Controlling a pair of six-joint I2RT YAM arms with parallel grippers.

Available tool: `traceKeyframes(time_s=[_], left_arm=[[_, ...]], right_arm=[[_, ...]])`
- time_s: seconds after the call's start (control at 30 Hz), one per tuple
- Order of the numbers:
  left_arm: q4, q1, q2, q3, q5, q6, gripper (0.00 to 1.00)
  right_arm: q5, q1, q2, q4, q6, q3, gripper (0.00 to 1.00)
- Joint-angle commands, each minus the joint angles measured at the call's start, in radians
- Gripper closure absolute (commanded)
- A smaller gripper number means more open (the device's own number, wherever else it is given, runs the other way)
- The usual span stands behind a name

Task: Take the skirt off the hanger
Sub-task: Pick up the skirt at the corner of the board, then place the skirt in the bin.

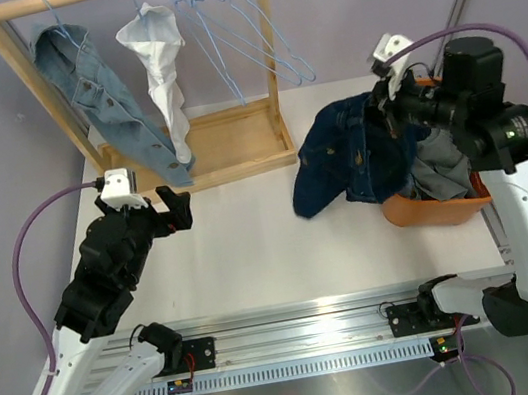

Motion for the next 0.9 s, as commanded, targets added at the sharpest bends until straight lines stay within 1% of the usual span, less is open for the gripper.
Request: traceKeyframes(time_s=[0.0,0.07,0.13,0.2,0.23,0.27,0.33,0.37,0.4,0.43,0.47,0.6,0.73,0.87], left_arm=[[0.074,0.004,0.003,0.003,0.002,0.031,0.01],[0.079,0.006,0.003,0.003,0.005,0.037,0.01],[0.081,0.004,0.003,0.006,0.008,0.048,0.01],[0.084,0.004,0.000,0.005,0.005,0.054,0.01],[0.085,0.004,-0.006,0.003,0.002,0.056,0.01],[0.087,0.006,-0.009,-0.002,0.001,0.056,0.01],[0.090,0.004,-0.021,-0.008,-0.004,0.059,0.01],[0.090,0.006,-0.023,-0.014,-0.004,0.059,0.01],[0.091,0.004,-0.026,-0.017,-0.005,0.063,0.01],[0.090,0.004,-0.029,-0.018,-0.005,0.063,0.01],[0.088,0.006,-0.034,-0.020,-0.007,0.065,0.01],[0.090,0.004,-0.041,-0.023,-0.013,0.076,0.01],[0.090,0.006,-0.047,-0.031,-0.016,0.079,0.01],[0.091,0.006,-0.058,-0.044,-0.018,0.077,0.01]], right_arm=[[0.047,-0.064,0.003,0.073,0.134,0.160,1.00],[0.105,-0.131,0.003,0.103,0.153,0.229,1.00],[0.157,-0.196,0.003,0.149,0.159,0.273,1.00],[0.187,-0.227,0.008,0.179,0.165,0.304,1.00],[0.202,-0.271,0.011,0.190,0.170,0.318,1.00],[0.198,-0.327,0.012,0.196,0.175,0.338,1.00],[0.202,-0.380,0.031,0.215,0.194,0.356,1.00],[0.199,-0.436,0.047,0.219,0.204,0.381,1.00],[0.198,-0.467,0.060,0.216,0.219,0.398,1.00],[0.176,-0.499,0.072,0.216,0.236,0.434,1.00],[0.161,-0.568,0.100,0.215,0.251,0.457,1.00],[0.107,-0.694,0.178,0.180,0.317,0.583,1.00],[0.084,-0.774,0.225,0.178,0.343,0.683,1.00],[0.070,-0.819,0.271,0.170,0.359,0.752,1.00]])
